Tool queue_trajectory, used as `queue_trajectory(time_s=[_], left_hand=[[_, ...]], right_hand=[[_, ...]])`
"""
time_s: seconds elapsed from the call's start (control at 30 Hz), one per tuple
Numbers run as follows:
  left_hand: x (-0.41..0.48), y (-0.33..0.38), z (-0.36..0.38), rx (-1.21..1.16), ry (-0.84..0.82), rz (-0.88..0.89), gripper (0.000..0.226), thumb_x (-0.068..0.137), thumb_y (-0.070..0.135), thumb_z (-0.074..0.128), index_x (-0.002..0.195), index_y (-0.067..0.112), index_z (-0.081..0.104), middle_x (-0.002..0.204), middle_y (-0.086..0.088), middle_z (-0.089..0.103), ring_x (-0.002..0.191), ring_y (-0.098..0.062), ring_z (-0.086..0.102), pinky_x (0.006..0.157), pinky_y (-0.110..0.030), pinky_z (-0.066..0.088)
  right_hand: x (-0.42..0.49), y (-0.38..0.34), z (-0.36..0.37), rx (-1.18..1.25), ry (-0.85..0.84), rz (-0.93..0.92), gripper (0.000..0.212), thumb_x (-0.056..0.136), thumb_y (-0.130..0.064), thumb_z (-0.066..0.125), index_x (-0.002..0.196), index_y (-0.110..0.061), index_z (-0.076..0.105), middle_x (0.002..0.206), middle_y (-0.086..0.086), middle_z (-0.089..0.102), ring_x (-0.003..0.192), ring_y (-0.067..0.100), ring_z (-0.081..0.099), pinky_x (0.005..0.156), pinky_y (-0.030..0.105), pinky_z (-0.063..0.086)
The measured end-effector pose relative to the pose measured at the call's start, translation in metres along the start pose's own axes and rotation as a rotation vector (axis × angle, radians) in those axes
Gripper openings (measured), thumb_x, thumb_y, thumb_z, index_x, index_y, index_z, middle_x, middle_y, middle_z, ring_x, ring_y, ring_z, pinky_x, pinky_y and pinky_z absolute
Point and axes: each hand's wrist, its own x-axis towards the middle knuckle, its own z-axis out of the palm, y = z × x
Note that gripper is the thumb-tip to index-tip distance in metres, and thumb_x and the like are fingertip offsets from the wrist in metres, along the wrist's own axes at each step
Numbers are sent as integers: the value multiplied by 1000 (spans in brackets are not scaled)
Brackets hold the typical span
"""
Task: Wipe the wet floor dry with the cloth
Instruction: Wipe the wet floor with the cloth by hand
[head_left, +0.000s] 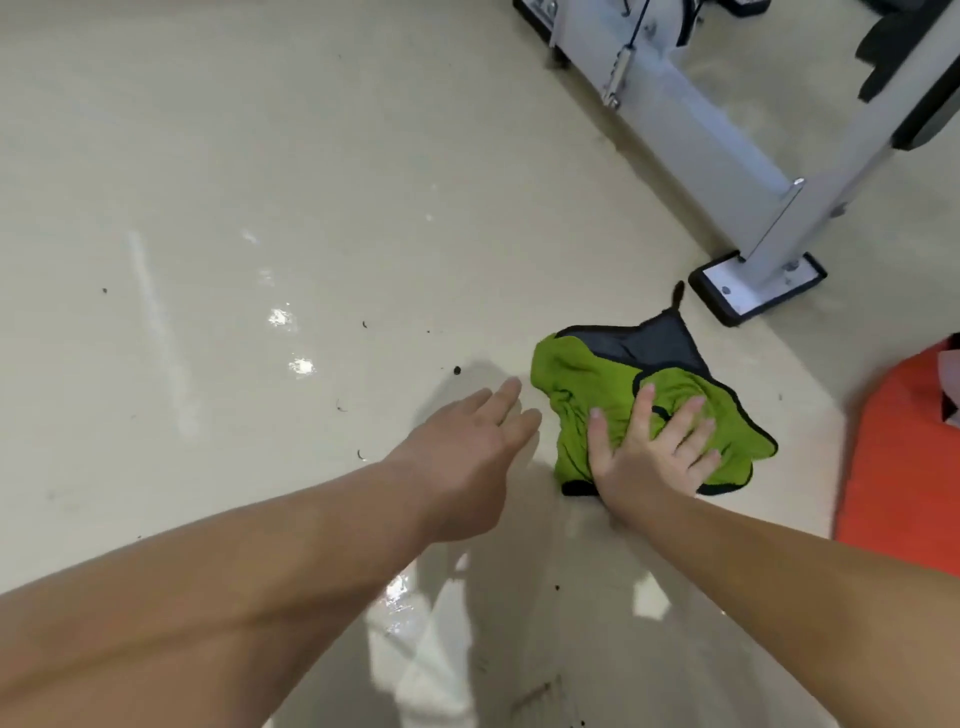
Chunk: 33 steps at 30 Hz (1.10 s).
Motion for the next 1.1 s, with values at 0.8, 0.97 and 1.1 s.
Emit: queue_trajectory(time_s=[0.8,0.97,1.1], left_hand=[[-150,-59,115,251,-65,93,63,109,48,32,166,36,7,175,-3,-16,159,-40,-16,127,-60,1],[-169,-64,135,282,-130,142,60,110,51,19,164,42,-6,173,0,-24,153,-39,-34,121,-68,-14],[-229,-93,151,264,-134,172,61,110,53,22,164,45,-5,171,3,-27,148,-34,-43,116,-66,-26]], right_hand=[[-162,-119,-69,-216,-425,-828,27,99,-17,41,104,-13,67,102,5,68,99,25,61,87,36,47],[-183,-139,-73,-464,-557,-813,25,100,-30,42,99,-20,65,94,-1,68,91,21,64,87,39,53],[-213,-178,-71,-646,-602,-903,25,100,-34,41,105,-24,63,95,-8,62,94,18,61,88,35,51]])
